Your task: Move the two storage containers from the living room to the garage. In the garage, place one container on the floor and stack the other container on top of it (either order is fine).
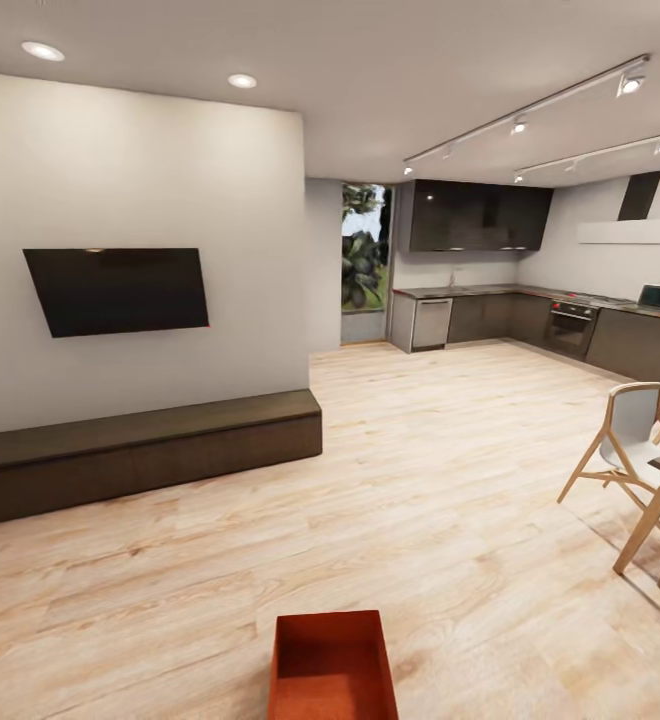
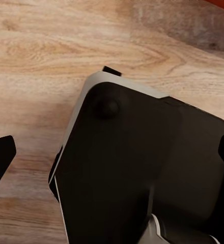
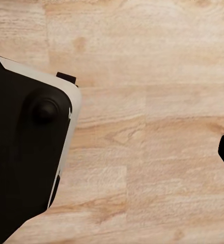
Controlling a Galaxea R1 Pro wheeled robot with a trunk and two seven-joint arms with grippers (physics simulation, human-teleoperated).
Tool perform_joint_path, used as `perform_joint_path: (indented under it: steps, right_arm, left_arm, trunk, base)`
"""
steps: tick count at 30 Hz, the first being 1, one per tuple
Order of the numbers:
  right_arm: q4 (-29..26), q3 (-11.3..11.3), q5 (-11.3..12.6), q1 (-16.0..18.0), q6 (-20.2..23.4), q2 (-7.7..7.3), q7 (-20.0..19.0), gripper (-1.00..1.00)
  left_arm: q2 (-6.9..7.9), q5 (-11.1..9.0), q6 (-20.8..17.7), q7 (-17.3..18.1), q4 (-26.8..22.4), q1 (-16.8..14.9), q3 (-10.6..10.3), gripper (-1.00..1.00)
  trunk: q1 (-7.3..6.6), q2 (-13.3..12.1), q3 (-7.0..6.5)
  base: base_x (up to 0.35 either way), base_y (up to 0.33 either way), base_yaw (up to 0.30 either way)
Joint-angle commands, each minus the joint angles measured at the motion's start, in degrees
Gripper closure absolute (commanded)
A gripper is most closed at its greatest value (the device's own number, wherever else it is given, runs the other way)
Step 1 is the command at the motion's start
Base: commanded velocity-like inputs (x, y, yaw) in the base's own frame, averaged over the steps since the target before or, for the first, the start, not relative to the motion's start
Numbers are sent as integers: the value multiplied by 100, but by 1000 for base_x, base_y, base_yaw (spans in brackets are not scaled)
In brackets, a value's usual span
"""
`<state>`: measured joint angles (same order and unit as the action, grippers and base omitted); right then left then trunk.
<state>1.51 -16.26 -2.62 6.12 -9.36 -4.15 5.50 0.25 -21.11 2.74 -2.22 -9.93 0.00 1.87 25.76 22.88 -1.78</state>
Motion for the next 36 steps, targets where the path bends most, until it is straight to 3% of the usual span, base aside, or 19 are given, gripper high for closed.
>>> perform_joint_path:
  steps: [1,36]
  right_arm:
    - [16,-18,-28,4,-27,0,23,-100]
    - [16,-7,-26,6,-23,-4,-23,-100]
  left_arm:
    - [-1,2,9,-6,0,0,16,-100]
    - [-4,2,13,-6,0,0,18,-100]
  trunk:
    - [2,4,2]
    - [2,4,6]
  base:
    - [-2,126,0]
    - [0,9,0]
